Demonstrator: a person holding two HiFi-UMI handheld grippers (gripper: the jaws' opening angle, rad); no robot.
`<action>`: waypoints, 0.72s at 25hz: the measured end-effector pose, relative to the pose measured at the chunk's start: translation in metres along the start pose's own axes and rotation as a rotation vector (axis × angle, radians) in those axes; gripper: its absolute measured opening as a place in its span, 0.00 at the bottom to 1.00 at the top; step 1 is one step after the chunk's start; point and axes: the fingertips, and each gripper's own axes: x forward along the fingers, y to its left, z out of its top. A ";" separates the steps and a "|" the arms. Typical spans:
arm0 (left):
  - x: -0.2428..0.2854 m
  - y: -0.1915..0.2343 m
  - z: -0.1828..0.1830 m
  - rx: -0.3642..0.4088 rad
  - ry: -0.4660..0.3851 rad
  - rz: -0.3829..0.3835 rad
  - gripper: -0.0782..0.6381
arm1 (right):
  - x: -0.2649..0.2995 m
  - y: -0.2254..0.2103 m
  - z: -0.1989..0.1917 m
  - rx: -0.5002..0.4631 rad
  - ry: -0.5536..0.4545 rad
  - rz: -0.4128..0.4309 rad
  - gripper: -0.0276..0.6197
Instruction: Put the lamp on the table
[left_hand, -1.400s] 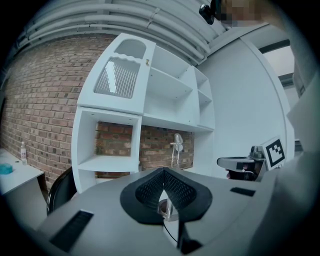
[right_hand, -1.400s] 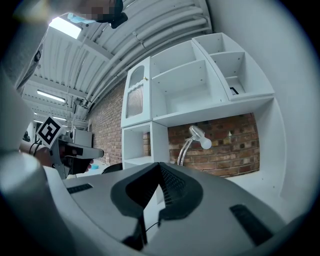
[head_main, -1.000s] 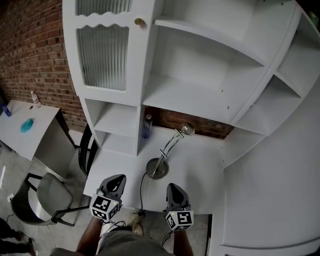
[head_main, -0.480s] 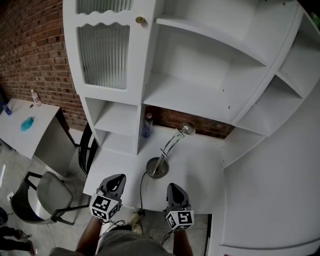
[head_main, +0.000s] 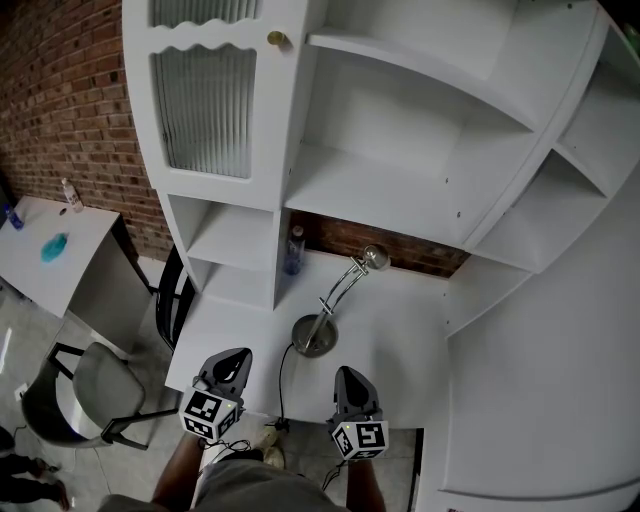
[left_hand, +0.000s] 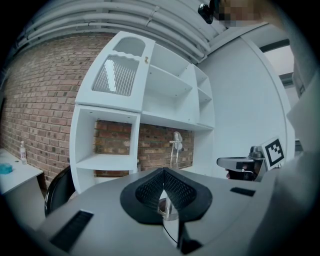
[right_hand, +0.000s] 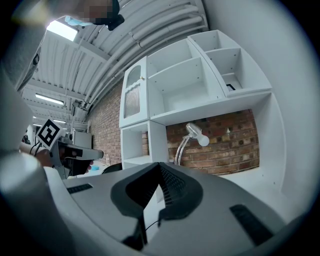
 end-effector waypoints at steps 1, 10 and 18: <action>0.001 -0.001 0.001 -0.001 0.000 -0.001 0.11 | 0.000 0.000 0.000 0.000 0.000 0.000 0.08; 0.004 -0.005 0.001 0.001 0.007 -0.004 0.11 | 0.000 -0.006 -0.001 0.007 0.001 0.000 0.08; 0.002 -0.007 0.002 0.011 0.007 0.007 0.11 | -0.003 -0.006 -0.001 0.011 0.002 0.006 0.08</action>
